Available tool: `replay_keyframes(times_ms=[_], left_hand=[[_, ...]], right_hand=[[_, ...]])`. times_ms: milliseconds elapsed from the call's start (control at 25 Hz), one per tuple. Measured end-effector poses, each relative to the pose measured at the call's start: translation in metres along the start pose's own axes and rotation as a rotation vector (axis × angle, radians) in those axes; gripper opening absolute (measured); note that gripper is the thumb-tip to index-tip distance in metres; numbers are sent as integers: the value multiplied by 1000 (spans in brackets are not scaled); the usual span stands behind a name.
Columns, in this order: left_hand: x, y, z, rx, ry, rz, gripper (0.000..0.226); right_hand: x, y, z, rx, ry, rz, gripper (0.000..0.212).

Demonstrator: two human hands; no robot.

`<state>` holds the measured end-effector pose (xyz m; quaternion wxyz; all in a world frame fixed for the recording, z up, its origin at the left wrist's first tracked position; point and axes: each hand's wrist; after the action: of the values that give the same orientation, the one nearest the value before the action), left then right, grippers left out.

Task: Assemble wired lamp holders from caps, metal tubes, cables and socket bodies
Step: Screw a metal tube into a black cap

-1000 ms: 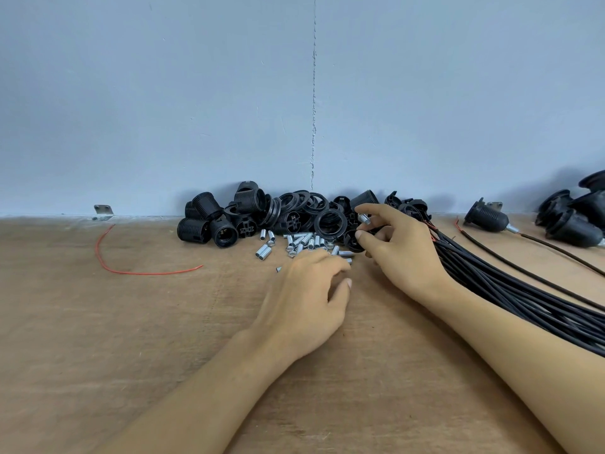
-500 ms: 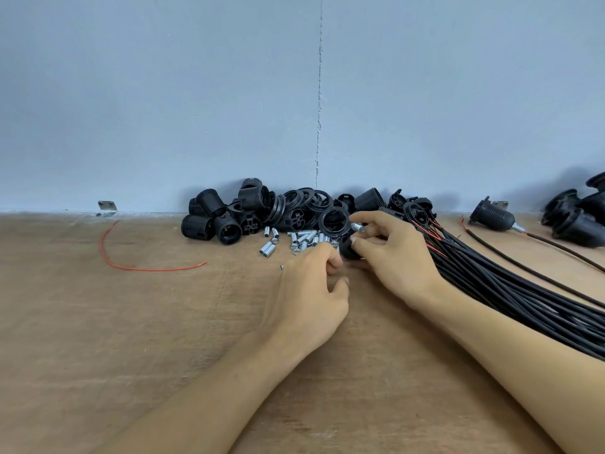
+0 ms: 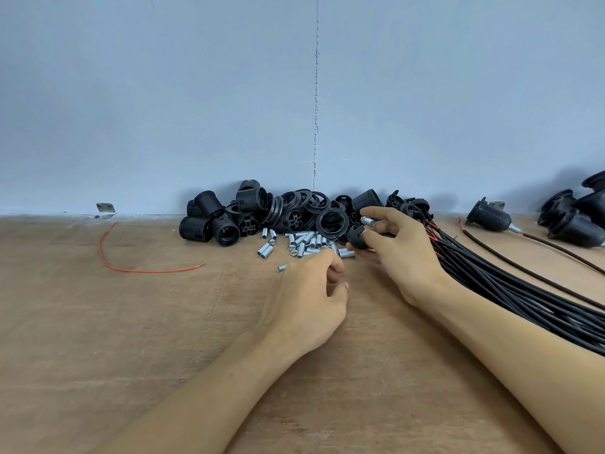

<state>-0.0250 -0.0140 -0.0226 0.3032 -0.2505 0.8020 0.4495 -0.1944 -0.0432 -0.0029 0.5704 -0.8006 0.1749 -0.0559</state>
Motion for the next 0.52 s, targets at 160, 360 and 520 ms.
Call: replay_keyframes(times_ms=[160, 360, 520], left_hand=[[0, -1, 1, 14, -12, -7, 14], [1, -2, -1, -44, -4, 37, 15], [0, -1, -2, -31, -18, 11, 23]], right_hand=[[1, 0, -3, 50, -41, -121, 32], [-2, -4, 1, -4, -33, -61, 30], [4, -4, 5, 47, -89, -96, 29]])
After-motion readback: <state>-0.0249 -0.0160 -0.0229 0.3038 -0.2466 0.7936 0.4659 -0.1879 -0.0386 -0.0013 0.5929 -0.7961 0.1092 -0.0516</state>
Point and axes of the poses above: each hand's wrist, its own z-axis away from the middle knuckle, its own x-axis out of the palm, y = z × x, and after that the axes turned 4 degrees about -z, right-handed
